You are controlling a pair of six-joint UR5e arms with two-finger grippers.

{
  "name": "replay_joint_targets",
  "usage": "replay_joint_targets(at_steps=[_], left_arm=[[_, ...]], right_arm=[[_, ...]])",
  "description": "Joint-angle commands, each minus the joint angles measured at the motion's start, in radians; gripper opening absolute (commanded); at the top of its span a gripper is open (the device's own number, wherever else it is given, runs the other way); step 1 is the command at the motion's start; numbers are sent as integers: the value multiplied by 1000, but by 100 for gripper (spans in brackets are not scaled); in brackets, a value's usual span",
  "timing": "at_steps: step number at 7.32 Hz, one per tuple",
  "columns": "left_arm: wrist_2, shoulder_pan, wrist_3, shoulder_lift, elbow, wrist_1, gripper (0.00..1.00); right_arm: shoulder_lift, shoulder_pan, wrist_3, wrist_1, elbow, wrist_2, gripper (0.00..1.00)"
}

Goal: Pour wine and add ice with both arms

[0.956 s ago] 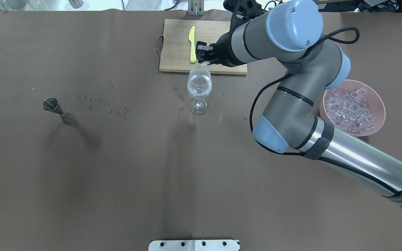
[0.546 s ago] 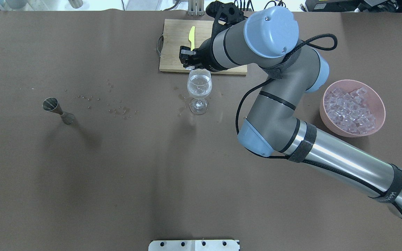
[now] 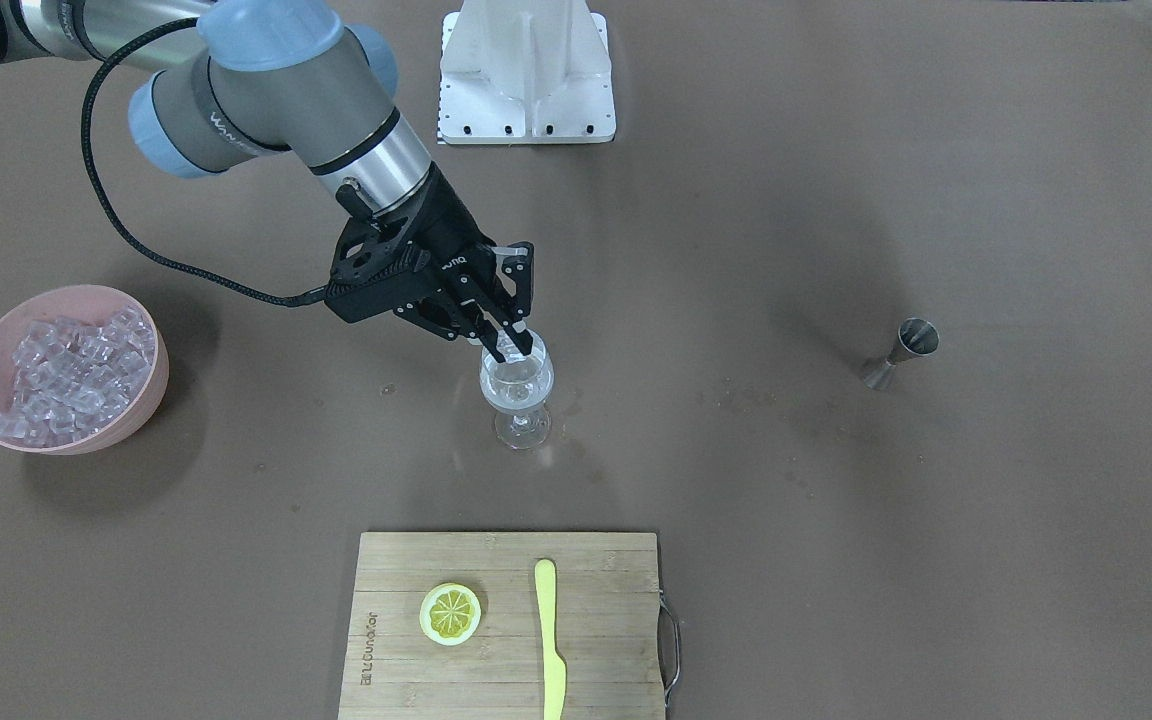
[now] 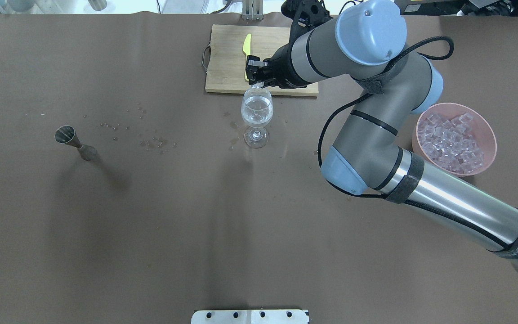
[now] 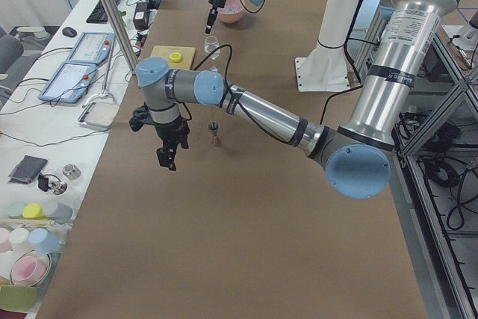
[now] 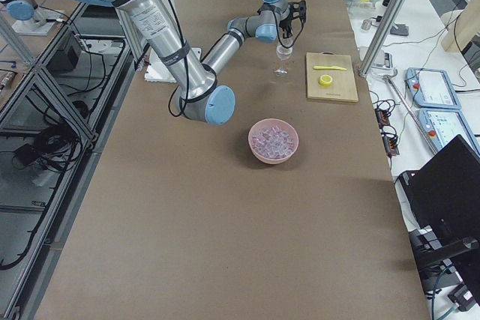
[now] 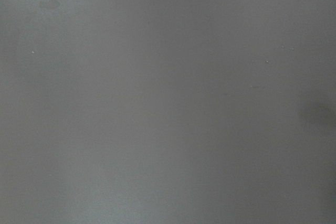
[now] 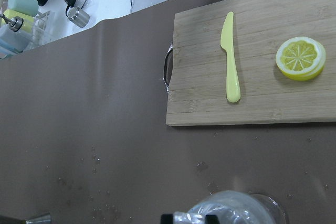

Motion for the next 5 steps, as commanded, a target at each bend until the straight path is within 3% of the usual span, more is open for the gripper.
replay_joint_targets(at_steps=[1, 2, 5], left_arm=[[0, 0, -2, 1, 0, -6, 98], [0, 1, -4, -1, 0, -6, 98], [1, 1, -2, -3, 1, -6, 98]], right_arm=[[-2, 5, 6, -2, -1, 4, 59], [-5, 2, -4, -4, -2, 0, 100], [-8, 5, -5, -8, 10, 11, 100]])
